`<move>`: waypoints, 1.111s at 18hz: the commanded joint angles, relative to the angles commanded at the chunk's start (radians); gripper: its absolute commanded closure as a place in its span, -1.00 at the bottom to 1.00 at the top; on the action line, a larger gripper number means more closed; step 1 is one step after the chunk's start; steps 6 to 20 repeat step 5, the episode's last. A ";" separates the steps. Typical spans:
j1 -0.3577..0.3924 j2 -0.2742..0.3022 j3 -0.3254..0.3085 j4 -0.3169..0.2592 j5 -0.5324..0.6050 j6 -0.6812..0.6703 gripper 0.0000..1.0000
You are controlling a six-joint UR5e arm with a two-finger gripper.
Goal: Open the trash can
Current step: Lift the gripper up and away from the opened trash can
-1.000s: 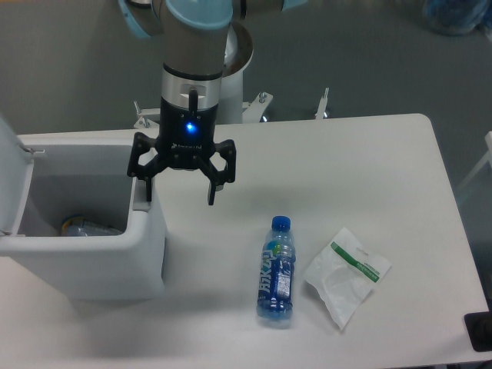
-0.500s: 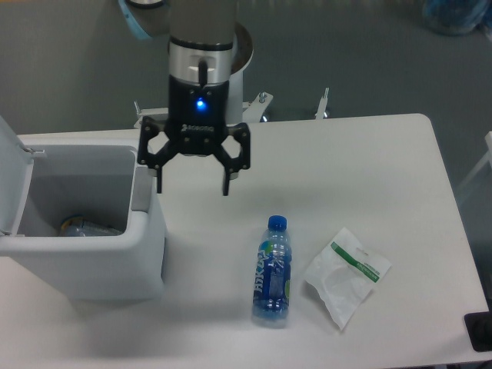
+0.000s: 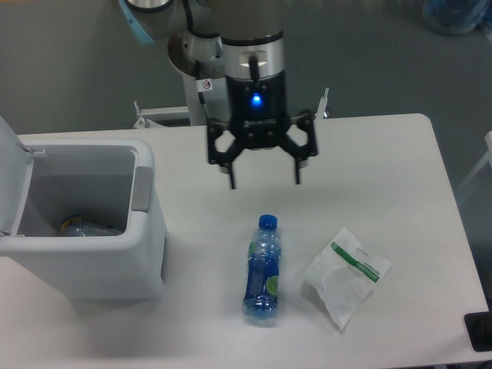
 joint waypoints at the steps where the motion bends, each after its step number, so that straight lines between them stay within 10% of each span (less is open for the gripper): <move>1: 0.006 -0.002 0.000 0.002 0.005 0.000 -1.00; 20: 0.032 -0.008 0.000 0.006 0.005 0.000 -1.00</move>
